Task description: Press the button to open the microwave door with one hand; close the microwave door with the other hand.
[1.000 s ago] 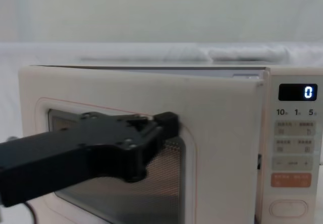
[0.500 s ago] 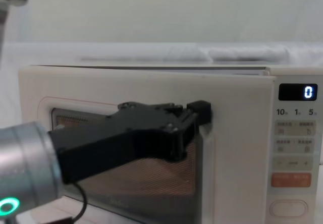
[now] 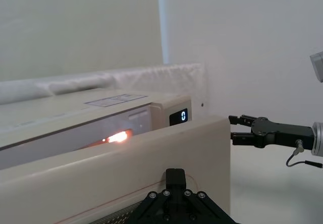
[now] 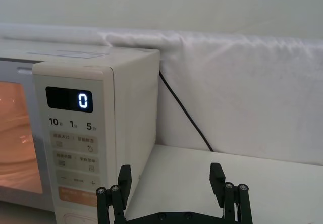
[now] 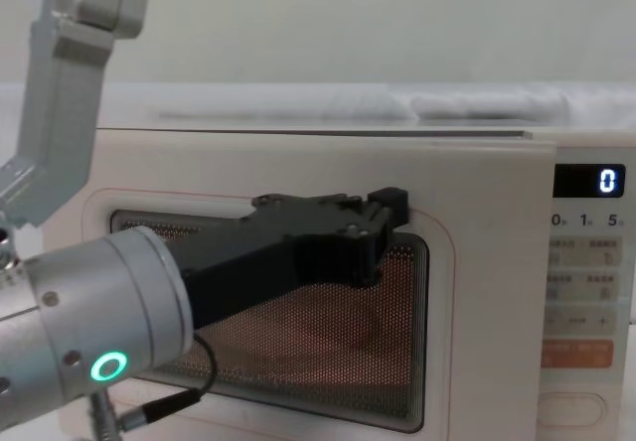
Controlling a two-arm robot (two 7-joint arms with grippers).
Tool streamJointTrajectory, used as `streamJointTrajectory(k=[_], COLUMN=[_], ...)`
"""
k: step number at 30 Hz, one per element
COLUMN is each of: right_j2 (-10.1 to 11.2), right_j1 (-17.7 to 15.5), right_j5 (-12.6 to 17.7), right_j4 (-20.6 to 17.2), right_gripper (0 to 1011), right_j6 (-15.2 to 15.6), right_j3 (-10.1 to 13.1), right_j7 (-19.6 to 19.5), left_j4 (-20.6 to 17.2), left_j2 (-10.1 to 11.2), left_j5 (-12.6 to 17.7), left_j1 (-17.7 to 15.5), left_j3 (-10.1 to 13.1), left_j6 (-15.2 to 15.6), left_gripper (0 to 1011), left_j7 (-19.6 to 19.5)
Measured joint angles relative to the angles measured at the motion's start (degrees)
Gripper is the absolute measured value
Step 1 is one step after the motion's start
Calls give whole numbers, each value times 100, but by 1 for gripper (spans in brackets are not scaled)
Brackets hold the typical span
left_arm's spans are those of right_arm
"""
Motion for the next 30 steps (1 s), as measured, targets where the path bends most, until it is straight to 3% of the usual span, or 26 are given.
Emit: streamJointTrajectory(k=[30], right_j2=[-1], right_j1=[0], right_j5=[0], right_j4=[0], right_gripper=[1002], right_j6=[0], right_j3=[0], right_j7=[0], left_j4=[1239], left_j2=[-685], left_j5=[57], left_j1=[-1380], left_j3=[615], left_j6=[-153], left_gripper=[0], left_j7=[-422])
